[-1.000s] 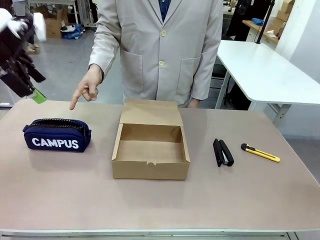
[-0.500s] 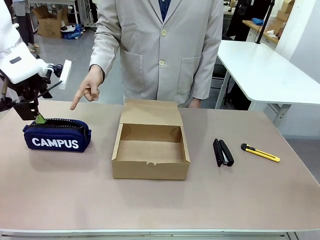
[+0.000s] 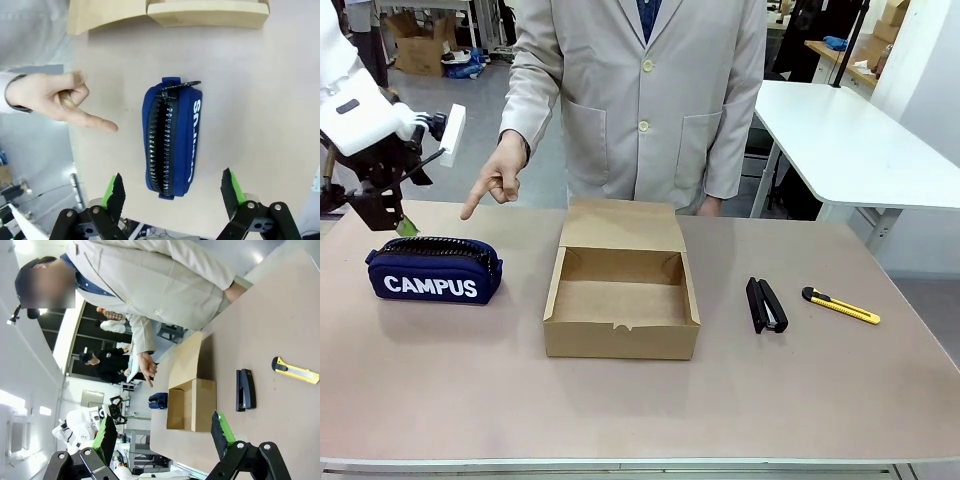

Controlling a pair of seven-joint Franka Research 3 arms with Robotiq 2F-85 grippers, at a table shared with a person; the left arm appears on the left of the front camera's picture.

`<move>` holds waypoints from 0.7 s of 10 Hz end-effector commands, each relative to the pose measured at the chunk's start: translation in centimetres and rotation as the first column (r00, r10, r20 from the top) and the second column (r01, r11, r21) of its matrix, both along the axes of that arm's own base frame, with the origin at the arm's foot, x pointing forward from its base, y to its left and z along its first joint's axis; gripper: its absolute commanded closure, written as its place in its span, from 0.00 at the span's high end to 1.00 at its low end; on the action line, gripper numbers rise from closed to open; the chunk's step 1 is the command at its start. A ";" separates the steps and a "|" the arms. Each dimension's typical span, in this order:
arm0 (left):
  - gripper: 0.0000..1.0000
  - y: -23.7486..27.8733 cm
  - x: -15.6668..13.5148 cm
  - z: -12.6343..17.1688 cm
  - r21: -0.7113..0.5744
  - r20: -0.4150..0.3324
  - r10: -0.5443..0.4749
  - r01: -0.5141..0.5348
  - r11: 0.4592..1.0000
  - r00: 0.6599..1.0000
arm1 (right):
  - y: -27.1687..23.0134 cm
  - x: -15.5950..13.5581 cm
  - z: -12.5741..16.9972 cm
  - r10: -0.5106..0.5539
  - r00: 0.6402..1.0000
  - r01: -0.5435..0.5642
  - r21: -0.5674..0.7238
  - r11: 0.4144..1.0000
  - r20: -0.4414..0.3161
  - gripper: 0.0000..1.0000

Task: Pack the item into the box.
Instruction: Pick up the item indicated by the person and place it inside the Mailer Box.

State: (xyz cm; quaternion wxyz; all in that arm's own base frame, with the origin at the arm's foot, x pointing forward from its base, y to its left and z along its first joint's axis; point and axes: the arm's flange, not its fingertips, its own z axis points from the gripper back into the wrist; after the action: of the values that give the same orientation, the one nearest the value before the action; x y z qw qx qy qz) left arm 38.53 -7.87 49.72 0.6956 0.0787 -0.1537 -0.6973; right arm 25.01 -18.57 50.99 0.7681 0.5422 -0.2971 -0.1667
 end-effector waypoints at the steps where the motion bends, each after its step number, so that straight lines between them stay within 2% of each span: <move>1: 1.00 0.9 3.2 -2.3 0.020 -0.050 -0.001 0.002 1.000 0.999 | 0.0 0.3 0.2 0.005 0.999 -0.005 -0.001 1.000 0.033 1.00; 2: 1.00 1.2 4.6 -3.6 0.045 -0.051 0.023 -0.021 0.999 0.998 | 0.0 0.3 0.2 0.005 0.999 -0.005 -0.001 1.000 0.033 1.00; 6: 1.00 3.0 8.1 -7.3 0.040 -0.109 -0.020 0.024 0.999 0.994 | 0.0 0.3 0.2 0.005 0.999 -0.005 -0.001 1.000 0.033 1.00; 7: 1.00 3.1 8.7 -8.3 0.025 -0.151 -0.040 0.044 0.999 0.988 | 0.0 0.3 0.2 0.005 0.999 -0.005 -0.001 1.000 0.033 1.00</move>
State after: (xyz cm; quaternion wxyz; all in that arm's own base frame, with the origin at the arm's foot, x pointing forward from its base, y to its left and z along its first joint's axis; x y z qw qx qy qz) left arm 46.44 -5.35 41.51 0.7001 0.0529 -0.0914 -0.7062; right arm 25.02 -18.57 50.97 0.7683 0.5421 -0.2970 -0.1665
